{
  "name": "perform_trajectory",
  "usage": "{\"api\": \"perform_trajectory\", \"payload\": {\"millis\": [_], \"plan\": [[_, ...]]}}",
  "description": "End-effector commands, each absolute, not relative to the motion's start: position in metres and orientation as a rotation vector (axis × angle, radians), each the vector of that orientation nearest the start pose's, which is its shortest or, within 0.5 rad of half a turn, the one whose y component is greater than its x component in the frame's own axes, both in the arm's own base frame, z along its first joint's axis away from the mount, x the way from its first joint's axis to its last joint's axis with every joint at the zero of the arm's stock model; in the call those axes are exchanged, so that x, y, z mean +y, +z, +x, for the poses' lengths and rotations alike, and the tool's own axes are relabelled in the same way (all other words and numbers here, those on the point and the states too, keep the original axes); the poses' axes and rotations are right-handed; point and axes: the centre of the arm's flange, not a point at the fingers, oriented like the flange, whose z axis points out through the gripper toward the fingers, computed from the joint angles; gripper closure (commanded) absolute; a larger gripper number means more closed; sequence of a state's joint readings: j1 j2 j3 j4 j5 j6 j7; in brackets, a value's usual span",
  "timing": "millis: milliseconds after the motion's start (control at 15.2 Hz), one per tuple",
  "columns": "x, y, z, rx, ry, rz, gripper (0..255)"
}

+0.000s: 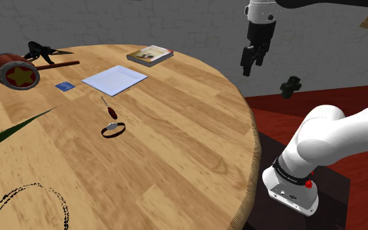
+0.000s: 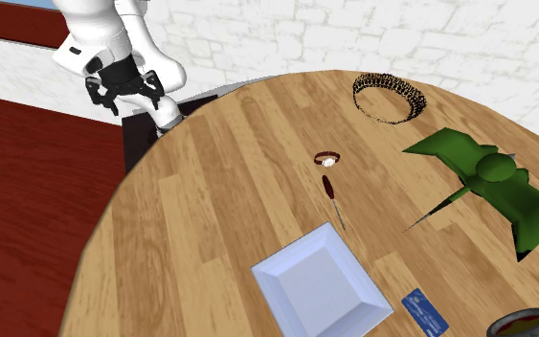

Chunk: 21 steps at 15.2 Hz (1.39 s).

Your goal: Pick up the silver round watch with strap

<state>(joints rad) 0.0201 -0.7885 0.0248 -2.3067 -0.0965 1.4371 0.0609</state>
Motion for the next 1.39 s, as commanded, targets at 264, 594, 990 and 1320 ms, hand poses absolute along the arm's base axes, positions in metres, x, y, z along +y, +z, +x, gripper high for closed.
{"api": "perform_trajectory", "payload": {"millis": [264, 594, 990, 1320], "plan": [[0.029, 0.594, 0.337, -0.133, 0.132, -3.239, 0], [0.067, 0.582, 0.388, -0.364, 0.142, -3.203, 0], [0.122, 0.567, 0.442, -0.634, 0.154, -3.137, 0], [0.174, 0.556, 0.478, -0.852, 0.162, -3.064, 0]]}}
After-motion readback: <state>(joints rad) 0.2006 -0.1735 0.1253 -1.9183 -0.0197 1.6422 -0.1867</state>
